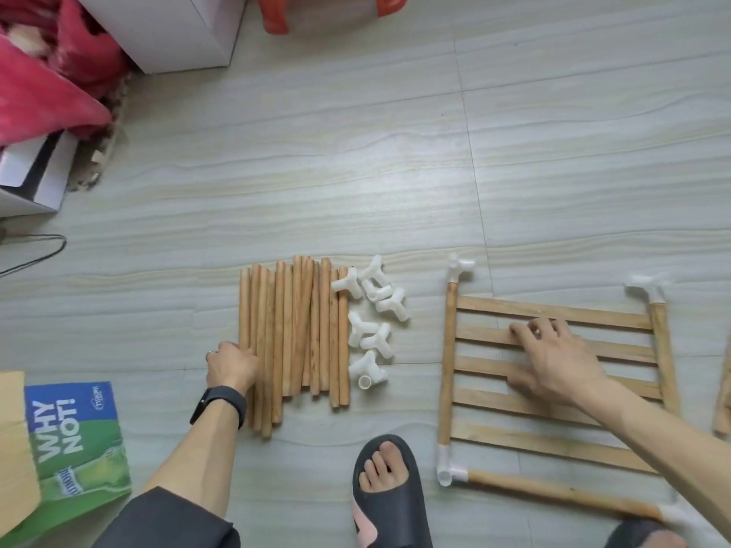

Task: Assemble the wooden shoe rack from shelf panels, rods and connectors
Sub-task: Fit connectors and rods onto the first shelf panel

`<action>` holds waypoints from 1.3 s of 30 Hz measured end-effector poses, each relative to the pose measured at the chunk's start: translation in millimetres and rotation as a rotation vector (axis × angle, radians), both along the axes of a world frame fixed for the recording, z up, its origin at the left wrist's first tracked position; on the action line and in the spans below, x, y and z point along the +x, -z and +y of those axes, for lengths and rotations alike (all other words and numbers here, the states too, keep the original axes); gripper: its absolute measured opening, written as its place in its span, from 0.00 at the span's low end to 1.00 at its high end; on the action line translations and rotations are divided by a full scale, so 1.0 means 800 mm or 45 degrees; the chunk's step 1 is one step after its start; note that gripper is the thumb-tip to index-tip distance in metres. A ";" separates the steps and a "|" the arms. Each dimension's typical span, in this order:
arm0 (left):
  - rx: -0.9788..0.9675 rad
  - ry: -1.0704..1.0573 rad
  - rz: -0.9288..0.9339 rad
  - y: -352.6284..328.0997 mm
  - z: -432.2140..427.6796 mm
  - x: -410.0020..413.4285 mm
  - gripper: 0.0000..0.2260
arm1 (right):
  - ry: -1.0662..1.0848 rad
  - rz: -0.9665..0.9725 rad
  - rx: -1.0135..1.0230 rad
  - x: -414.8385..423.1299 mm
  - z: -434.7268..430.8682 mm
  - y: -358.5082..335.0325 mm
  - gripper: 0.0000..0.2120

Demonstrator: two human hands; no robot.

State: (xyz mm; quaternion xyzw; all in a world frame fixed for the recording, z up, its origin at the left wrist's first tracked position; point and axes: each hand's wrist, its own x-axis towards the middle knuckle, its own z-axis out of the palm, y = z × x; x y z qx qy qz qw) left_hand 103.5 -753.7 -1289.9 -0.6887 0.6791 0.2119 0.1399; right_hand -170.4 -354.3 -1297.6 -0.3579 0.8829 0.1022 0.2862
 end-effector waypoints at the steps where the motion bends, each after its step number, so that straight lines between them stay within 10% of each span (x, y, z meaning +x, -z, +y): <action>1: -0.037 -0.009 0.036 -0.003 0.000 -0.004 0.16 | -0.002 -0.010 0.013 -0.009 -0.002 -0.001 0.42; 6: -0.240 0.052 0.323 -0.025 0.008 -0.045 0.14 | 0.012 -0.148 0.005 -0.047 -0.001 -0.012 0.41; 10: -0.247 0.182 0.556 -0.041 0.026 -0.095 0.14 | 0.211 -0.158 -0.171 -0.086 0.014 -0.028 0.17; 14: -0.149 0.295 0.740 -0.053 0.060 -0.152 0.13 | 0.357 -0.074 -0.274 -0.125 0.045 -0.048 0.13; 23: 0.075 0.384 0.980 -0.072 0.150 -0.232 0.05 | 1.437 0.141 -0.601 -0.186 0.112 -0.099 0.18; 32: 0.128 0.389 0.956 -0.052 0.194 -0.227 0.07 | 2.714 -0.645 -1.434 -0.141 0.049 -0.082 0.19; 39: 0.360 0.471 0.849 -0.027 0.228 -0.182 0.08 | 3.239 -0.972 -1.528 -0.078 -0.014 -0.060 0.22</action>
